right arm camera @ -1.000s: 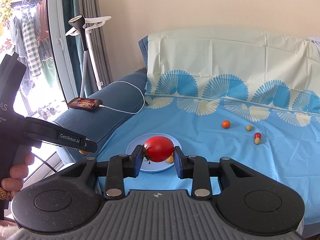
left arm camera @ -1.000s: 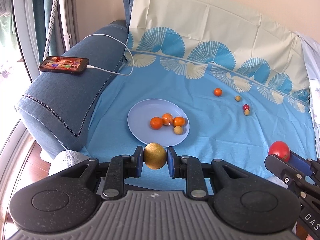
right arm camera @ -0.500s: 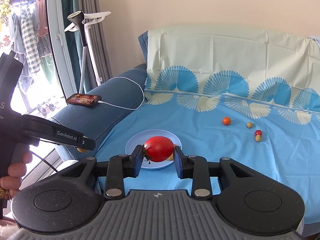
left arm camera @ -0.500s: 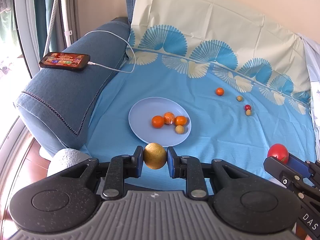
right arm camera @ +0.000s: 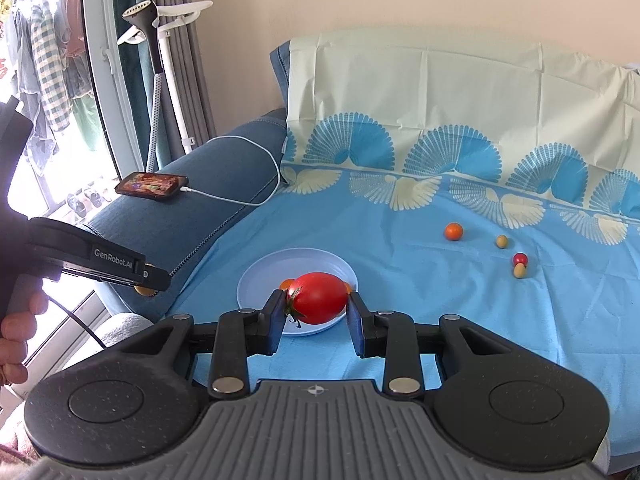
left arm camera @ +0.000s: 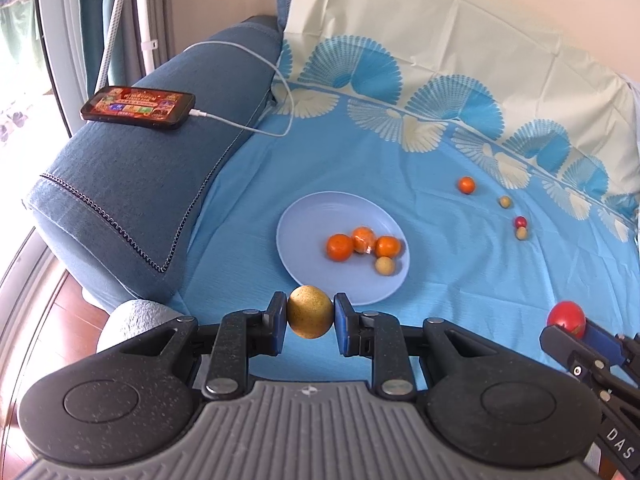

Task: Organize fruits
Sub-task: 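Carry the tomato in the right tool while the left tool carries the tan fruit to the plate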

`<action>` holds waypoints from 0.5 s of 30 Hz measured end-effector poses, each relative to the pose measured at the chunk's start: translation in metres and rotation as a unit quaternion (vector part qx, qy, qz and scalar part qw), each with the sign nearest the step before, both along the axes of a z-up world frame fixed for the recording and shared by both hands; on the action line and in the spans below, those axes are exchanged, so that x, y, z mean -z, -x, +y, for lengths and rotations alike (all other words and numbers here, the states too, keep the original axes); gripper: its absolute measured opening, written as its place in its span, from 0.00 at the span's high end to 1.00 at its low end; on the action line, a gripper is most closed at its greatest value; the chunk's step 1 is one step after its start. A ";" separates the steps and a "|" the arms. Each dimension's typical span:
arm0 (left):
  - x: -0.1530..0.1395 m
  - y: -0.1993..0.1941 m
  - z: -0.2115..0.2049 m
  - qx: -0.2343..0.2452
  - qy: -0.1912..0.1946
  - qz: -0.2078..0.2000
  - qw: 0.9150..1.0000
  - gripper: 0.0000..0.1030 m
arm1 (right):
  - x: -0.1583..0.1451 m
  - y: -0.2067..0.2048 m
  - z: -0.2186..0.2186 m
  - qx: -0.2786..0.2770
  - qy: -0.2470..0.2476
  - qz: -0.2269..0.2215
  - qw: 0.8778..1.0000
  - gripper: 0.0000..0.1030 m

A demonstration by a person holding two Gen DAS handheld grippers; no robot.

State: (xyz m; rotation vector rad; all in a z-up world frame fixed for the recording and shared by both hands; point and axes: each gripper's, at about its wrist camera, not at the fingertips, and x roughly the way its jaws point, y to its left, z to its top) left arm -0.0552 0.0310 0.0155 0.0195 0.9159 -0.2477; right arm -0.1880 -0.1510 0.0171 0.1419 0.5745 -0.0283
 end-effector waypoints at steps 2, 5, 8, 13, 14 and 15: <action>0.002 -0.012 0.000 -0.003 -0.001 0.002 1.000 0.74 | 0.005 -0.011 -0.001 -0.001 -0.002 0.008 1.000 0.67; 0.006 -0.031 -0.001 -0.006 -0.003 0.006 1.000 0.74 | 0.013 -0.030 -0.003 -0.003 -0.005 0.022 1.000 0.67; 0.014 -0.054 -0.007 -0.007 -0.006 0.014 1.000 0.74 | 0.022 -0.050 -0.004 -0.011 -0.006 0.035 0.999 0.67; 0.038 -0.094 -0.023 -0.003 -0.016 0.036 0.999 0.74 | 0.046 -0.093 -0.006 -0.021 -0.006 0.063 0.998 0.67; 0.045 -0.102 -0.027 -0.001 -0.018 0.041 0.999 0.74 | 0.052 -0.102 -0.006 -0.023 -0.006 0.068 0.997 0.67; 0.050 -0.109 -0.031 -0.003 -0.022 0.045 0.999 0.74 | 0.059 -0.110 -0.005 -0.026 -0.005 0.075 0.997 0.67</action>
